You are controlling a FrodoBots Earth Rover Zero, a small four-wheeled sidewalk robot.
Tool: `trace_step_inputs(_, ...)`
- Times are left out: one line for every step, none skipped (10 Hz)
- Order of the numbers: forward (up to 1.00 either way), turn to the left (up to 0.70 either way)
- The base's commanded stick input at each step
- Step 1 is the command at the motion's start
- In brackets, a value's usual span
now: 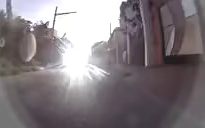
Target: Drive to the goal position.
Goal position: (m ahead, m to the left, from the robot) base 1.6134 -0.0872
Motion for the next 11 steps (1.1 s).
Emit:
trace_step_inputs(1.0,0.0)
trace_step_inputs(0.84,0.0)
trace_step_inputs(0.6,0.0)
trace_step_inputs(0.36,0.0)
trace_step_inputs(0.12,0.0)
trace_step_inputs(0.0,0.0)
trace_step_inputs(0.0,0.0)
trace_step_inputs(0.0,0.0)
trace_step_inputs(0.0,0.0)
trace_step_inputs(0.0,0.0)
trace_step_inputs(0.0,0.0)
